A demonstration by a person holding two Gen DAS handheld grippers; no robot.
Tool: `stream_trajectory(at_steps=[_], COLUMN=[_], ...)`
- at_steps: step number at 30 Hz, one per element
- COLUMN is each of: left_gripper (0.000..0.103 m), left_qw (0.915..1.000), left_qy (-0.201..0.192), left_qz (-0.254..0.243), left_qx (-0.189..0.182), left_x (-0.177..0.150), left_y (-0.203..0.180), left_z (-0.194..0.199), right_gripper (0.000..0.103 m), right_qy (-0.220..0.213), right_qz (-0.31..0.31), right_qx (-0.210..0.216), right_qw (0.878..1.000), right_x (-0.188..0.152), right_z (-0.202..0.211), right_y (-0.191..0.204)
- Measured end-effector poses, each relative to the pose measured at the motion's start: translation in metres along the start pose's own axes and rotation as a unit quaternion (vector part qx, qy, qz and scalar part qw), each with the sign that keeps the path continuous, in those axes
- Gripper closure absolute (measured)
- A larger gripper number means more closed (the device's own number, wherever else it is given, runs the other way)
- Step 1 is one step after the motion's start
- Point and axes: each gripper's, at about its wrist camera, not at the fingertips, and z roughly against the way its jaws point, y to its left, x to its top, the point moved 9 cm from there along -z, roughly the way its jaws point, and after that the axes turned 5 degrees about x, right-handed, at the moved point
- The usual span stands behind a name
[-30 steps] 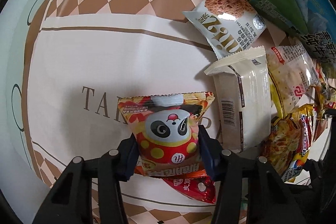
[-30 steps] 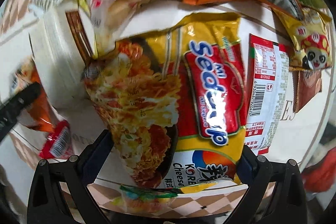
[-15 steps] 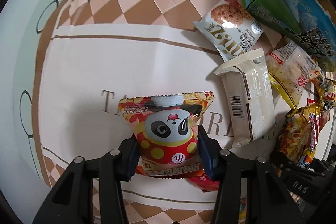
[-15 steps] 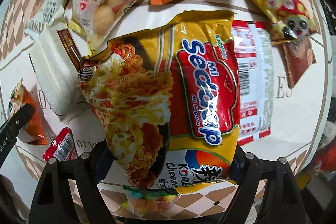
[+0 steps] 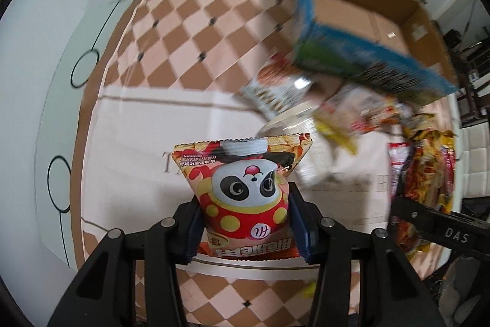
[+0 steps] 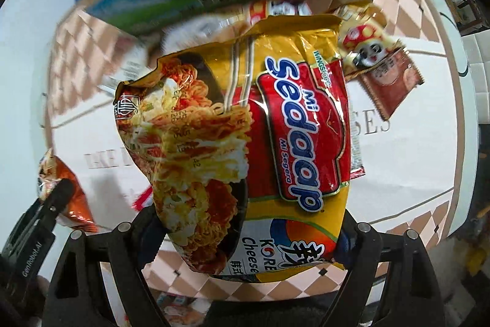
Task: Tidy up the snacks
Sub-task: 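Carry both packs into the cardboard box and open both tools to release them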
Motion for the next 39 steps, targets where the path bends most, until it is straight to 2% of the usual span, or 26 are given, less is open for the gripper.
stream_trajectory(at_steps=[5,8,11,15,20,24,28,34,39], left_gripper=[0.057,0.057,0.057,0.057,0.057,0.057,0.057,0.057,0.056], left_qw=[0.9988,0.9964,0.9948,0.9935,0.9938,0.9935,0.9919,0.9882,0.9862], left_qy=[-0.029,-0.043,-0.053,-0.05,-0.024,0.01,0.054,0.111,0.132], left_qz=[-0.003,-0.01,-0.015,-0.022,-0.026,-0.016,-0.018,-0.048,-0.063], left_qx=[-0.041,-0.072,-0.085,-0.1,-0.105,-0.112,-0.113,-0.094,-0.077], left_x=[0.034,0.064,0.098,0.149,0.217,0.265,0.298,0.315,0.311], left_y=[-0.045,-0.071,-0.093,-0.12,-0.151,-0.168,-0.184,-0.201,-0.208], left_z=[0.038,0.064,0.079,0.081,0.05,0.005,-0.05,-0.117,-0.14], right_gripper=[0.014,0.014,0.014,0.014,0.014,0.014,0.014,0.014,0.014], right_qy=[-0.018,-0.033,-0.049,-0.069,-0.084,-0.075,-0.051,-0.012,0.02], right_qz=[0.007,0.013,0.02,0.031,0.035,0.027,0.03,0.03,0.04], right_qx=[0.043,0.066,0.085,0.093,0.081,0.07,0.06,0.036,0.027], right_qw=[0.999,0.997,0.995,0.993,0.993,0.994,0.996,0.999,0.999], right_x=[0.006,0.009,0.028,0.074,0.148,0.206,0.253,0.3,0.323], right_z=[0.038,0.067,0.097,0.125,0.124,0.091,0.051,-0.002,-0.022], right_y=[-0.006,-0.016,-0.018,-0.028,-0.051,-0.068,-0.082,-0.097,-0.091])
